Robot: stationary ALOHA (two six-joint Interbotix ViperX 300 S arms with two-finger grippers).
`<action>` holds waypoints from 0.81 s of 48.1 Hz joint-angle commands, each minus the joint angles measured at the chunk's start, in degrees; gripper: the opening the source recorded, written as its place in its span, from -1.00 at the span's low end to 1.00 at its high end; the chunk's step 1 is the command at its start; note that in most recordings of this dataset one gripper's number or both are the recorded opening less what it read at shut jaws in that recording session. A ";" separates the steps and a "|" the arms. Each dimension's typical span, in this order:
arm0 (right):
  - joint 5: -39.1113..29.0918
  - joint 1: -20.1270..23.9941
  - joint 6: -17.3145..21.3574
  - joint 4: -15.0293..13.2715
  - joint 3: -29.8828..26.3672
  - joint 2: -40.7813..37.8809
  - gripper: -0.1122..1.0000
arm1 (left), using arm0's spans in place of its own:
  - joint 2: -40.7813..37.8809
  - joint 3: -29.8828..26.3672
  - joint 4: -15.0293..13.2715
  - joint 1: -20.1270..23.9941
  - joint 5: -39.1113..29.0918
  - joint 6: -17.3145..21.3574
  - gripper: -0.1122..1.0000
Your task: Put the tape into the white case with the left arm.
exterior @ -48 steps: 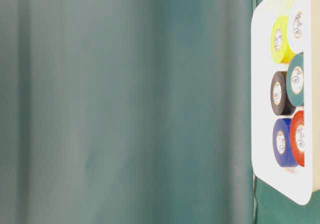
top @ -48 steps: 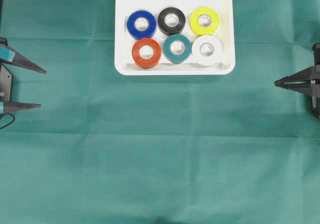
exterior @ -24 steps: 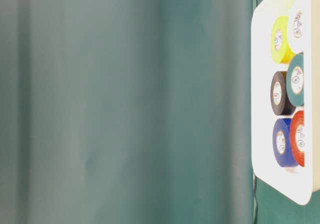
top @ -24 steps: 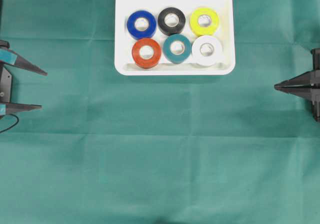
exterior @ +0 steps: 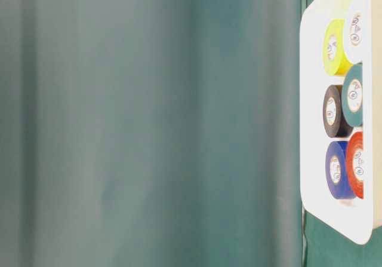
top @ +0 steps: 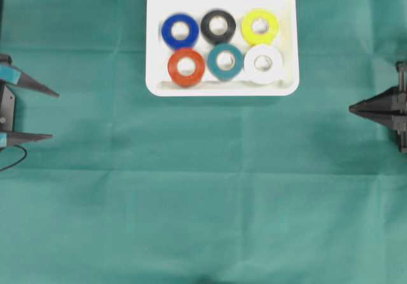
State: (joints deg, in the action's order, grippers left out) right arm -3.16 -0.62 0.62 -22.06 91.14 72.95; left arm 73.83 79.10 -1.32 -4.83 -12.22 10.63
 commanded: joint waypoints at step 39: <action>0.18 -0.09 0.09 -0.79 -4.83 -0.70 -0.97 | -0.44 -0.35 -0.09 0.18 0.53 -0.09 0.84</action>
State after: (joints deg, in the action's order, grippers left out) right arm -3.52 -0.62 0.62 -22.76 87.98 72.95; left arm 73.83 79.37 -1.32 -4.83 -12.22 10.55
